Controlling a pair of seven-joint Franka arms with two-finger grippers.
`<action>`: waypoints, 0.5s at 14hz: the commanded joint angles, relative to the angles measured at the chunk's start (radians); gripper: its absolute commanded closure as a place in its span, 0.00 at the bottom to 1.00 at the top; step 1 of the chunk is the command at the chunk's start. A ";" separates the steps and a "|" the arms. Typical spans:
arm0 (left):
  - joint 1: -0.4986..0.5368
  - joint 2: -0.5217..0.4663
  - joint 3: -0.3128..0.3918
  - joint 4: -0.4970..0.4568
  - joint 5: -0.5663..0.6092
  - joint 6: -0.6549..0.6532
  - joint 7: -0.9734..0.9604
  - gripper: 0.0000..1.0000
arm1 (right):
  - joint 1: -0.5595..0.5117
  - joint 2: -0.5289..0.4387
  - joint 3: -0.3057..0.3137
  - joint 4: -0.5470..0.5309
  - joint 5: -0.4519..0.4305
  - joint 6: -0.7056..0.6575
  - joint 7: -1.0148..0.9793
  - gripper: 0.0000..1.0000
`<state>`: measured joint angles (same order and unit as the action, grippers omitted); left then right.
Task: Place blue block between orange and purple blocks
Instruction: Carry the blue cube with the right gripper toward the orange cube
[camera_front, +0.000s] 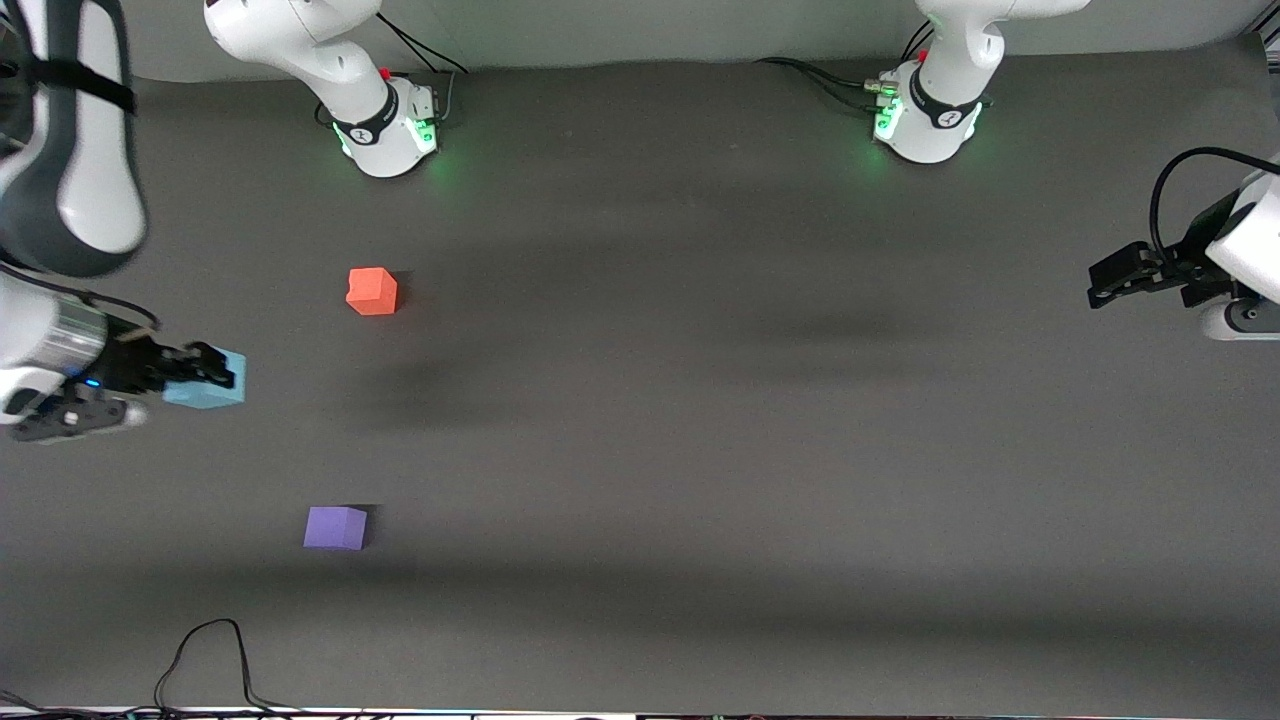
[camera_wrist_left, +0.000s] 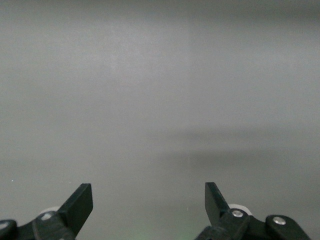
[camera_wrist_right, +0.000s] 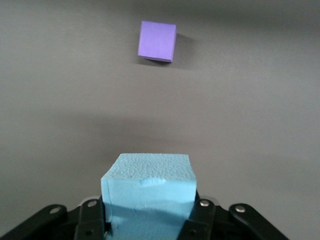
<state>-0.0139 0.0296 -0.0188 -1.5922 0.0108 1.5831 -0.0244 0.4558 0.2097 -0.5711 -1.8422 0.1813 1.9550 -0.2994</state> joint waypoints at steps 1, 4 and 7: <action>-0.011 -0.008 0.002 -0.008 0.018 0.001 -0.023 0.00 | 0.040 0.054 -0.004 -0.087 0.033 0.140 -0.004 0.67; -0.011 -0.008 0.000 -0.009 0.017 0.003 -0.028 0.00 | 0.056 0.140 0.000 -0.127 0.121 0.229 -0.017 0.67; -0.009 -0.008 0.002 -0.011 0.011 0.008 -0.028 0.00 | 0.073 0.227 0.000 -0.130 0.239 0.278 -0.047 0.67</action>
<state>-0.0144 0.0296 -0.0189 -1.5933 0.0127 1.5831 -0.0337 0.5174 0.3886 -0.5634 -1.9764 0.3308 2.2048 -0.3012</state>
